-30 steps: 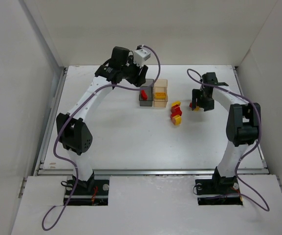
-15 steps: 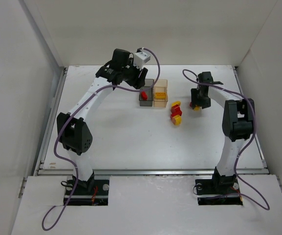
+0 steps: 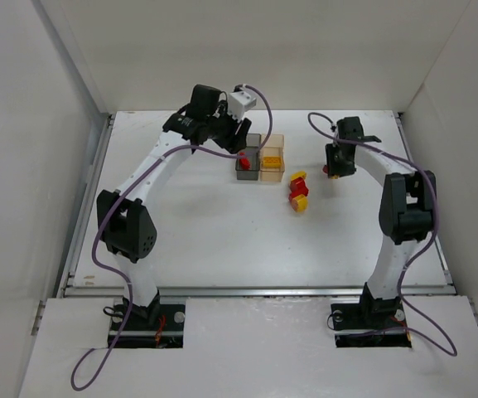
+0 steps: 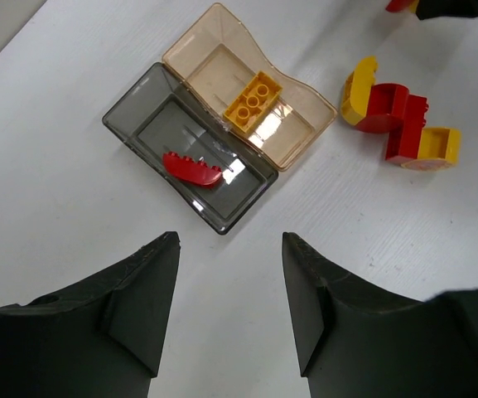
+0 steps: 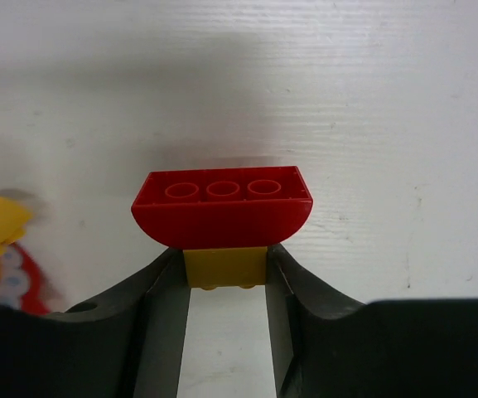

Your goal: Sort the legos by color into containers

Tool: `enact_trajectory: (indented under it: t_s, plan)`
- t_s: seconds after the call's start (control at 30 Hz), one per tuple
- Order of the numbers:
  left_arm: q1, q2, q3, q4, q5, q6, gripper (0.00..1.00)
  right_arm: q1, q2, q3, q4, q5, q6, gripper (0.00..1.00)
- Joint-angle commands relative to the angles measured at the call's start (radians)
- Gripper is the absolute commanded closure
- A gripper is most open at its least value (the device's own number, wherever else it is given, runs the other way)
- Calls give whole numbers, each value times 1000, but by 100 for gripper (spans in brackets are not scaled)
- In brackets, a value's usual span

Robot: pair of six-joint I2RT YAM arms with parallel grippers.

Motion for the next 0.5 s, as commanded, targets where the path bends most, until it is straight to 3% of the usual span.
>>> enact_trajectory:
  t_s: [0.0, 0.03, 0.07, 0.1, 0.2, 0.23, 0.33, 0.37, 0.47]
  plan:
    - [0, -56, -13, -13, 98, 96, 50, 31, -194, 36, 37, -87, -47, 100]
    - [0, -56, -13, -25, 134, 139, 50, 45, -227, 36, 37, -135, -58, 100]
    - [0, -56, 4, -91, 171, 204, 49, 54, -256, 54, 37, -281, -73, 100]
    - [-12, -56, 22, -135, 198, 387, 47, 54, -300, 85, 37, -369, -90, 100]
    - [-13, -56, 79, -296, 251, 698, 43, 88, -328, 171, 7, -665, -144, 100]
    - [-13, -56, 79, -312, 251, 852, 42, 99, -340, 194, -15, -708, -144, 100]
    - [1, -109, 58, -312, 242, 1054, 37, 134, -316, 281, -64, -842, -144, 100]
    - [12, -143, 47, -312, 252, 1196, 37, 143, -307, 298, -96, -867, -144, 100]
    - [21, -200, 15, -300, 261, 1369, 34, 182, -298, 341, -124, -898, -107, 100]
